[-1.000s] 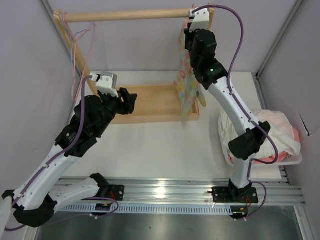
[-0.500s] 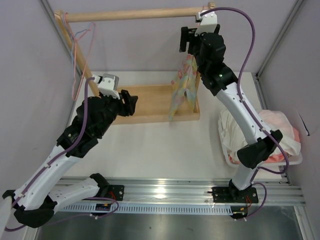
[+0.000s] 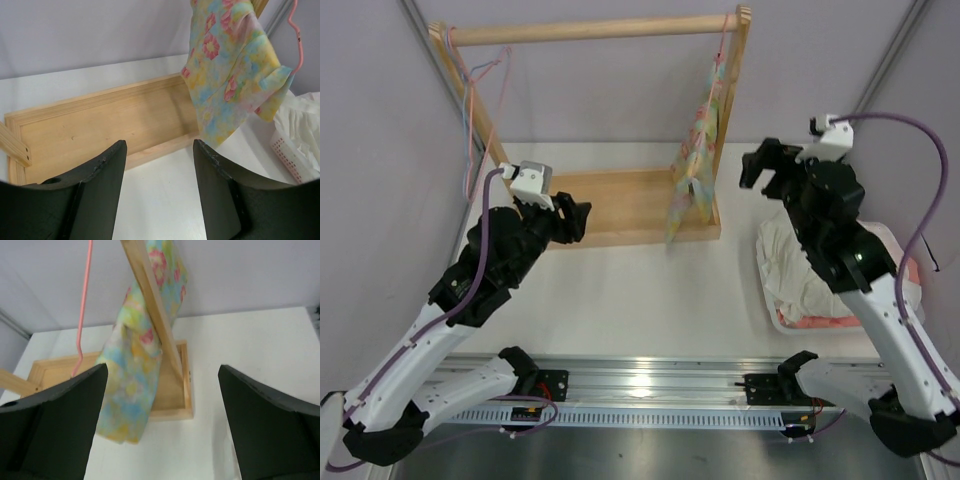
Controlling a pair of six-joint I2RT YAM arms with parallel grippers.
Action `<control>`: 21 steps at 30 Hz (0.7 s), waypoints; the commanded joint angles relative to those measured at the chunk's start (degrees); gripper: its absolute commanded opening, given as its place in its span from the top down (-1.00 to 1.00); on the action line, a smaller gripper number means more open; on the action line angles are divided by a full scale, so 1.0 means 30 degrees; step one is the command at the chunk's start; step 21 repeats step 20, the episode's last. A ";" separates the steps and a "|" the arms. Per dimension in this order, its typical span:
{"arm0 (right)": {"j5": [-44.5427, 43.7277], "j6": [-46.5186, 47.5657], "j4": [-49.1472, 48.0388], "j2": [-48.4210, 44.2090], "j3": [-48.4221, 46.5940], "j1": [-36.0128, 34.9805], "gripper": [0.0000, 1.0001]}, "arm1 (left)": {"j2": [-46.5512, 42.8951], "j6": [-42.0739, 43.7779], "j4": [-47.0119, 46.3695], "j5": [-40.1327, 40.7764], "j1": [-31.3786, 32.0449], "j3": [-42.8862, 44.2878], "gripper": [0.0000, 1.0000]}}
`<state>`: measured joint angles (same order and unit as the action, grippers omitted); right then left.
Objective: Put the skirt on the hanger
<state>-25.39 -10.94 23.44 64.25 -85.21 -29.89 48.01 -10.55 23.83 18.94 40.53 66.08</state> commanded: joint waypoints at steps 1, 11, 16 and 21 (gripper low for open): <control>0.1662 -0.3901 0.3018 -0.2456 0.3659 0.0032 -0.99 | -0.0649 -0.0088 -0.0299 -0.0541 -0.0005 -0.0991 -0.23; 0.1666 -0.5320 0.3582 -0.6680 0.9566 0.0061 -0.99 | -0.2143 -0.0088 -0.0415 0.0044 -0.0005 -0.4330 -0.24; 0.1489 -0.4908 0.4316 -0.5918 0.8804 0.0061 -0.99 | -0.2614 -0.0176 -0.0649 0.0162 0.0024 -0.5122 -0.24; 0.1607 -0.5083 0.3817 -0.6152 0.8774 0.0090 -0.99 | -0.2731 -0.0293 -0.0738 0.0074 -0.0005 -0.5562 -0.24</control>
